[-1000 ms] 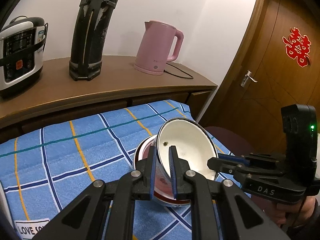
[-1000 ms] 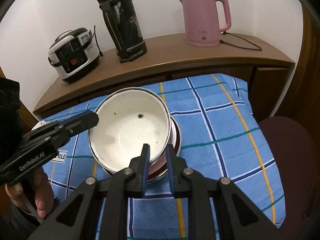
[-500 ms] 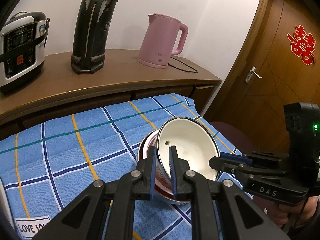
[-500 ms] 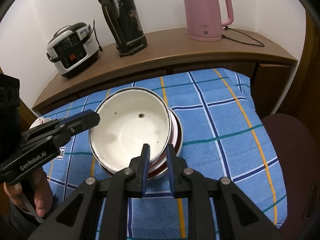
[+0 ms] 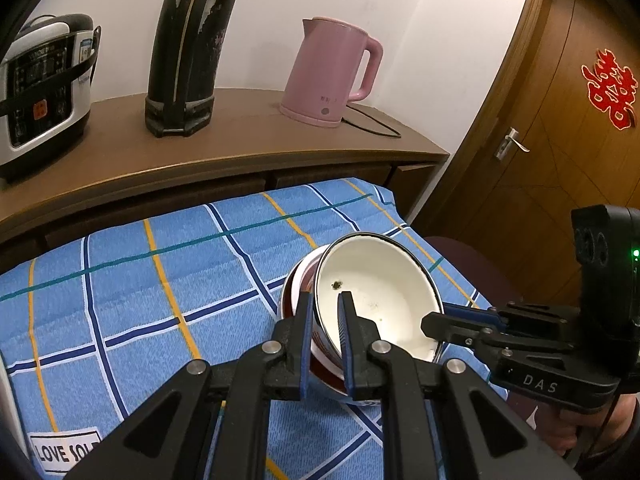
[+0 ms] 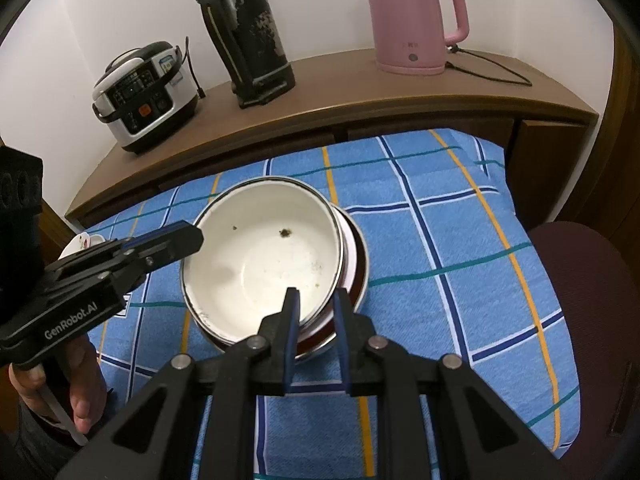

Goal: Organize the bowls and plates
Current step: 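Lower the white enamel bowl into the pink bowl with both tools, then open both tools and release the white enamel bowl rim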

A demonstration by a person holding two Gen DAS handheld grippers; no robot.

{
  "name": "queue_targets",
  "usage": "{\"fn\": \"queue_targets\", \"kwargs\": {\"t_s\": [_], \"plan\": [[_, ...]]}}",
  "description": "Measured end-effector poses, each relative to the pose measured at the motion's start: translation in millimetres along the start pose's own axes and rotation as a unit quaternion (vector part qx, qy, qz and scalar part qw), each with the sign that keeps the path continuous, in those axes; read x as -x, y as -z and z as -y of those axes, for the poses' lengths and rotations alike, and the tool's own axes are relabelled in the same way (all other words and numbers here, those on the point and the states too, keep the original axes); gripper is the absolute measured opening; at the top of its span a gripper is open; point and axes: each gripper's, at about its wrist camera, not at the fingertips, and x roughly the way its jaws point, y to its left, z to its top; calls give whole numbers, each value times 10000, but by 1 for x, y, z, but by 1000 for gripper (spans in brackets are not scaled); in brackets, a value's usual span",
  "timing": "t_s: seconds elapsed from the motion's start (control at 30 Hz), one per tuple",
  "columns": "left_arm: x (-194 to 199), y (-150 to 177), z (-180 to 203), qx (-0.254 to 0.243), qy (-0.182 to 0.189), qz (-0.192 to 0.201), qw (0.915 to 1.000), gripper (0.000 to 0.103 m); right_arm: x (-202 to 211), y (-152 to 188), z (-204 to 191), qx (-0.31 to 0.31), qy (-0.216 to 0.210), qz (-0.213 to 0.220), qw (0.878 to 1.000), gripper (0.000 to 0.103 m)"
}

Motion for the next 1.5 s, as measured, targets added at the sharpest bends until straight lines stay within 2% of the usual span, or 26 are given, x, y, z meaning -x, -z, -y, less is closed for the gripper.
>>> {"fn": "queue_targets", "kwargs": {"t_s": [1.5], "plan": [[-6, 4, -2, 25, 72, -95, 9999, 14, -1, -2, 0, 122, 206, 44, 9997, 18]]}}
